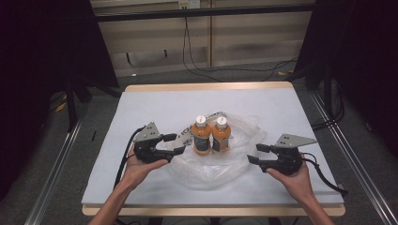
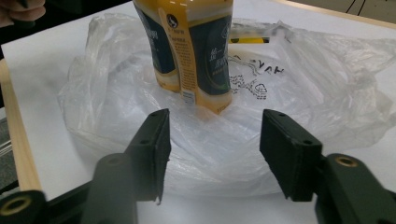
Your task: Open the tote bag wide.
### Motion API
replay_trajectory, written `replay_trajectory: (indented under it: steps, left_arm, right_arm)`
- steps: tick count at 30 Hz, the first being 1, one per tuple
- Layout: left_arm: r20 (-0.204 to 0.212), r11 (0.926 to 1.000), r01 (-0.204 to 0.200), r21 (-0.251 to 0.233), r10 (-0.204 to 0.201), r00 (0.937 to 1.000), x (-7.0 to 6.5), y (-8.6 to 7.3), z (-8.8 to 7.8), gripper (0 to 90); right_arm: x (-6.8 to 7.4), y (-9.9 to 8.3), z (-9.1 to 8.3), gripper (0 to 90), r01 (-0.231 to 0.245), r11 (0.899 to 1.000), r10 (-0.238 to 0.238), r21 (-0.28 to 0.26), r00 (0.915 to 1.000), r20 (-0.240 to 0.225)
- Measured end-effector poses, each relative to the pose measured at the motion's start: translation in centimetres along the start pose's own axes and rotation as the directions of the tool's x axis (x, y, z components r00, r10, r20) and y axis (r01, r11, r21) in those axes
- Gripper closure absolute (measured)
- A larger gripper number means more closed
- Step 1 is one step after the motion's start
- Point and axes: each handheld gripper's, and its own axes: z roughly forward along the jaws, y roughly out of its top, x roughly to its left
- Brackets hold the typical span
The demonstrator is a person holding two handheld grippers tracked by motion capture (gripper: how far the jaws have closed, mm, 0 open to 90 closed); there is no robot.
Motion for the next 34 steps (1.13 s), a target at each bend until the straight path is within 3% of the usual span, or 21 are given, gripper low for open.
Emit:
replay_trajectory:
  steps: [3, 6, 13, 14, 17, 20, 23, 25, 28, 32, 33, 34]
  left_arm:
    - [-0.030, 0.9999, -0.001, -0.012, 0.001, 0.9995, -0.4, -0.3, -1.3, 24.2]
    - [-0.045, 0.9990, 0.027, -0.035, -0.029, 0.9986, -0.5, -0.9, -2.6, 16.5]
    - [-0.117, 0.9987, 0.050, -0.010, -0.051, 0.9918, -1.2, -3.3, -5.6, 9.5]
    - [-0.117, 0.9987, 0.050, -0.010, -0.051, 0.9918, -1.2, -3.3, -5.6, 8.2]
    - [-0.155, 0.9957, 0.092, -0.016, -0.093, 0.9835, -1.3, -4.5, -6.6, 7.2]
    - [-0.166, 0.9901, 0.136, -0.035, -0.140, 0.9762, -1.4, -5.4, -7.1, 6.0]
    - [-0.177, 0.9879, 0.152, -0.031, -0.155, 0.9719, -1.8, -6.3, -7.6, 5.0]
    - [-0.160, 0.9849, 0.172, -0.020, -0.173, 0.9718, -2.1, -6.7, -7.8, 2.4]
    - [-0.182, 0.9836, 0.180, -0.006, -0.178, 0.9669, -2.7, -7.7, -8.1, 2.2]
    - [-0.192, 0.9880, 0.154, 0.016, -0.148, 0.9703, -2.9, -9.1, -8.4, 2.3]
    - [-0.177, 0.9864, 0.163, 0.025, -0.156, 0.9717, -2.7, -9.2, -8.4, 2.3]
    - [-0.195, 0.9874, 0.157, 0.022, -0.150, 0.9693, -2.5, -9.2, -8.5, 2.8]
  right_arm:
    - [0.2, 0.0, -0.8, 34.9, -0.007, 1.000, 0.007, -0.020, 0.9999, 0.011]
    - [0.5, -0.1, -1.6, 29.8, -0.004, 1.000, 0.005, -0.022, 0.9998, 0.021]
    - [0.5, -1.2, -3.4, 19.9, -0.040, 0.999, 0.042, -0.030, 0.9961, 0.078]
    - [0.2, -1.7, -3.9, 17.2, -0.063, 0.997, 0.066, -0.034, 0.9924, 0.104]
    - [-0.1, -2.3, -4.6, 15.5, -0.085, 0.996, 0.088, -0.035, 0.9876, 0.130]
    - [-0.4, -3.0, -5.4, 13.3, -0.104, 0.994, 0.109, -0.039, 0.9820, 0.154]
    - [-0.6, -3.8, -6.5, 13.2, -0.121, 0.992, 0.126, -0.043, 0.9764, 0.175]
    - [-0.8, -4.3, -7.2, 13.0, -0.132, 0.990, 0.139, -0.047, 0.9709, 0.195]
    - [-1.3, -5.0, -8.0, 12.1, -0.152, 0.986, 0.162, -0.064, 0.9614, 0.222]
    - [-1.7, -5.9, -8.9, 11.9, -0.171, 0.981, 0.189, -0.093, 0.9506, 0.246]
    - [-1.8, -6.1, -9.0, 11.7, -0.178, 0.979, 0.197, -0.098, 0.9486, 0.248]
    - [-1.8, -6.4, -9.1, 11.7, -0.184, 0.978, 0.204, -0.100, 0.9444, 0.257]
